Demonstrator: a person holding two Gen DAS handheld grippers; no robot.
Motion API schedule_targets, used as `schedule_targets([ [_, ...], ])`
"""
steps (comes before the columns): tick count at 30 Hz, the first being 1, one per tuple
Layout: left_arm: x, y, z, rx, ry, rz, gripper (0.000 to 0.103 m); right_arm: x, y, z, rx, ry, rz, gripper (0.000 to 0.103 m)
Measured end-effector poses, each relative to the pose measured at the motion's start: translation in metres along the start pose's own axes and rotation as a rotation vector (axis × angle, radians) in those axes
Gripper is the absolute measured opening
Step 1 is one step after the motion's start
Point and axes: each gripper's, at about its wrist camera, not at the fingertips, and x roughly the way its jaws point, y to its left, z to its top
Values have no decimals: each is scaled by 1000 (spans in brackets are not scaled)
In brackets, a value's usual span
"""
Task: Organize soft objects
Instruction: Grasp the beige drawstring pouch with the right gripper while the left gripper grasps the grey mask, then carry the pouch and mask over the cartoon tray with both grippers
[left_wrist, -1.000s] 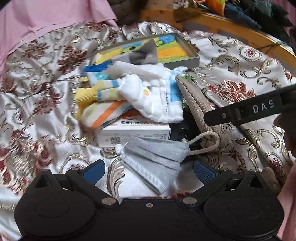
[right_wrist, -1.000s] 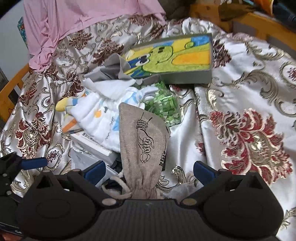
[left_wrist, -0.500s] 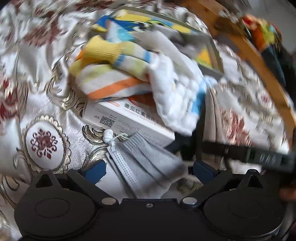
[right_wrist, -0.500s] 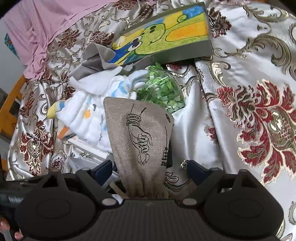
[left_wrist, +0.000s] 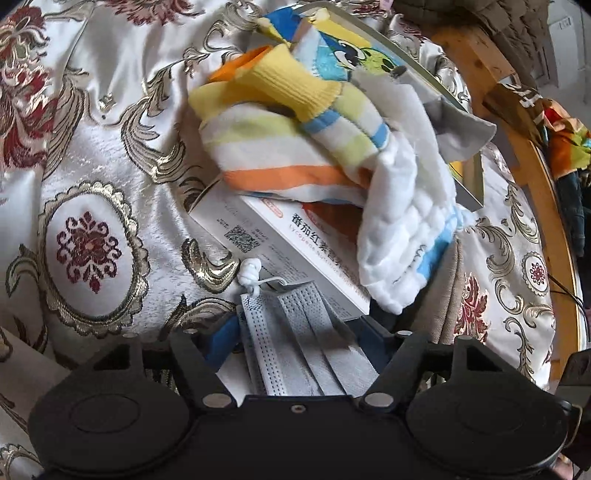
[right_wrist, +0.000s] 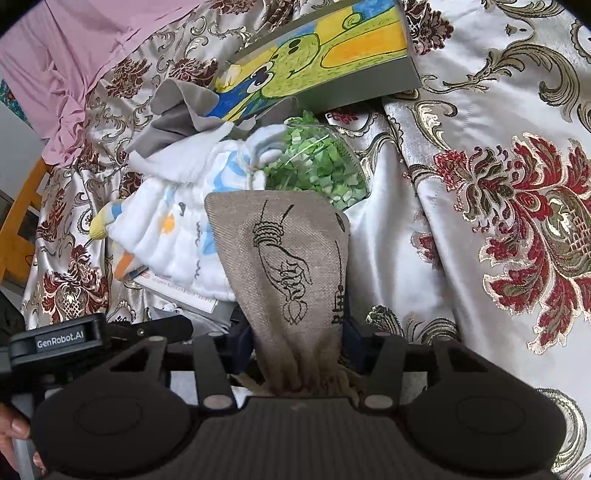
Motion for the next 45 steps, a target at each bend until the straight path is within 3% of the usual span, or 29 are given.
schedule_targets([
  [4, 2, -7, -4, 43, -2, 19, 73, -1, -1, 0, 4, -4, -4, 46],
  [8, 4, -13, -8, 110, -9, 76, 56, -4, -3, 1, 17, -9, 2, 40],
  [11, 3, -10, -6, 84, -13, 75, 36, -6, -4, 1, 16, -13, 6, 32],
  [15, 0, -3, -4, 26, -13, 64, 26, -10, -4, 0, 17, -22, 15, 28],
  [19, -5, -2, -10, 13, -18, 3, 17, -12, -6, -2, 23, -27, 23, 23],
  [25, -24, -10, -24, 29, -77, -46, 13, -30, -7, -6, 46, -86, 79, 21],
  [30, -51, -29, -34, 140, -197, -77, 13, -51, -7, -11, 45, -166, 142, 21],
  [38, -85, -49, -42, 220, -352, -143, 13, -76, -6, -9, 20, -329, 172, 21],
  [45, -104, -79, -17, 288, -475, -164, 13, -95, -2, 11, -48, -543, 179, 21],
])
